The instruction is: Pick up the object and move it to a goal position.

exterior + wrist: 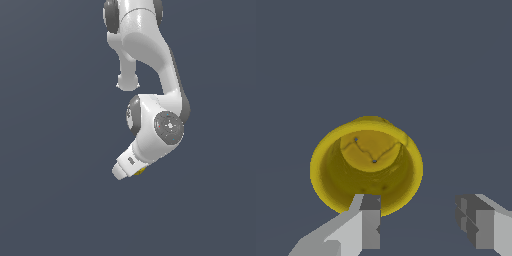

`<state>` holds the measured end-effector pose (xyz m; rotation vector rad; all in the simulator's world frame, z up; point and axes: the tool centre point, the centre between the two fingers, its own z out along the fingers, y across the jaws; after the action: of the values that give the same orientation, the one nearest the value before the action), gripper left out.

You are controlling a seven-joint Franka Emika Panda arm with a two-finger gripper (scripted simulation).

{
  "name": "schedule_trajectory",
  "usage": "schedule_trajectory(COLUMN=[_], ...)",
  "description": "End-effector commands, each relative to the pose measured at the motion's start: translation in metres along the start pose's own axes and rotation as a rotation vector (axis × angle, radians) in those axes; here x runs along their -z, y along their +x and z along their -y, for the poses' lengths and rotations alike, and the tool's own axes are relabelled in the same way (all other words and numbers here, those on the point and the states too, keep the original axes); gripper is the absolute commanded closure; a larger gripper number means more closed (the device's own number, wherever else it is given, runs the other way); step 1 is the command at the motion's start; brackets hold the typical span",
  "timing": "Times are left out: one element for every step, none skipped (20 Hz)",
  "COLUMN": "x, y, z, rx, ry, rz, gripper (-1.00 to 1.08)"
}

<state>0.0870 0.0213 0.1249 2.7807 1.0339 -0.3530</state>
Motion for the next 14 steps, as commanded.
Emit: schedule_trajectory(x=[-0.002, -0.003, -0.004, -0.005, -0.005, -0.006, -0.007, -0.008, -0.009, -0.01, -0.011, -0.012, -0.013, -0.014], y=[0.007, 0.009, 0.011, 0.014, 0.016, 0.018, 0.02, 0.022, 0.023, 0.025, 0.026, 0.028, 0.029, 0.03], z=[-0.001, -0.002, -0.002, -0.002, -0.003, -0.003, -0.003, -0.003, -0.003, -0.003, -0.003, -0.003, -0.003, -0.003], rx=[0.062, 0.086, 0.11, 0.133, 0.156, 0.179, 0.202, 0.224, 0.246, 0.268, 0.288, 0.307, 0.325, 0.342], ry=[-0.009, -0.012, -0.014, -0.017, -0.02, -0.022, -0.024, -0.026, -0.028, -0.029, -0.03, -0.031, -0.032, -0.033], rz=[0.028, 0.039, 0.05, 0.061, 0.072, 0.084, 0.095, 0.107, 0.118, 0.13, 0.141, 0.151, 0.161, 0.171], gripper=[-0.2, -0.2, -0.2, -0.2, -0.2, -0.2, -0.2, -0.2, -0.2, -0.2, -0.2, -0.2, -0.2, -0.2])
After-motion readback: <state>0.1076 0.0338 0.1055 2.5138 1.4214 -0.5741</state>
